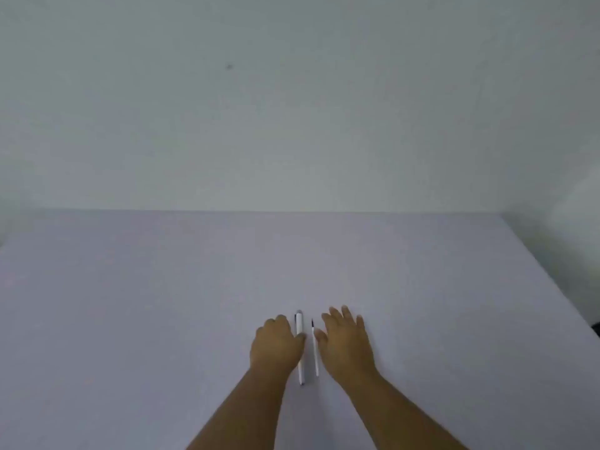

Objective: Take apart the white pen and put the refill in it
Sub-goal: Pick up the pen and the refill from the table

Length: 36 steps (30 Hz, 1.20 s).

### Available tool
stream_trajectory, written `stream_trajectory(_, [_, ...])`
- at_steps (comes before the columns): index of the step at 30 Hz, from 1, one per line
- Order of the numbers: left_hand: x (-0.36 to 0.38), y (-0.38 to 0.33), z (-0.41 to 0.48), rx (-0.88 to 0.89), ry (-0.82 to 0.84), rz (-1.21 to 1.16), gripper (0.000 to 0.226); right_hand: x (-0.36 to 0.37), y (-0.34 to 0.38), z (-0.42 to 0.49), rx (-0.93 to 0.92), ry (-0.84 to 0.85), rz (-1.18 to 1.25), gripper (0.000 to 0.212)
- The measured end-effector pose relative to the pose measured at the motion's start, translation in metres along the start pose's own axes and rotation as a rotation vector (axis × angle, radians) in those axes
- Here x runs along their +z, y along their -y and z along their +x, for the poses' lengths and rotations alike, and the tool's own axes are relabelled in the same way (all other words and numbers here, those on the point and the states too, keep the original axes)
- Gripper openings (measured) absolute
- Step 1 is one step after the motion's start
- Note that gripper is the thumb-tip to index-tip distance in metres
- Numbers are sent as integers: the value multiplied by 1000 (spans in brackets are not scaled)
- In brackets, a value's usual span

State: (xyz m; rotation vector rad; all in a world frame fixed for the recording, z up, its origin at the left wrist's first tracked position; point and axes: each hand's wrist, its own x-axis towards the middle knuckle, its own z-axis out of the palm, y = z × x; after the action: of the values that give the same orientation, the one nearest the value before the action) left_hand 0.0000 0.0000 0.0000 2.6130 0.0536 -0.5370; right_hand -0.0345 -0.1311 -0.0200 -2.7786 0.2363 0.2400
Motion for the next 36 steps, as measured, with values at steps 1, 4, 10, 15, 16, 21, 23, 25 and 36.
stream_trajectory(1, [4, 1, 0, -41, 40, -34, 40, 3, -1, 0, 1, -1, 1, 47])
stream_trajectory(4, [16, 5, 1, -111, 99, -99, 30, 10, -2, 0, -21, -7, -3, 45])
stream_trajectory(10, [24, 13, 4, -126, 94, -140, 13, 3, 4, 1, -77, -160, 69, 29])
stream_trajectory(15, [20, 13, -3, 55, 21, -217, 13, -12, 23, 14, 243, 4, 464, 31])
stream_trajectory(16, [19, 11, -4, 115, 28, -216, 14, -15, 26, 19, 297, 41, 592, 31])
stream_trajectory(21, [10, 15, -4, 233, 144, -211, 11, -31, 20, 37, 486, -123, 886, 31])
stream_trajectory(23, [8, 24, -3, 215, 148, -190, 11, -34, 8, 39, 458, -126, 777, 31])
stream_trajectory(25, [8, 30, -2, 184, 125, -220, 8, -32, -5, 37, 358, -14, 487, 26])
stream_trajectory(36, [10, 25, 2, 220, -13, -220, 19, -3, -22, 17, 335, 142, 228, 36])
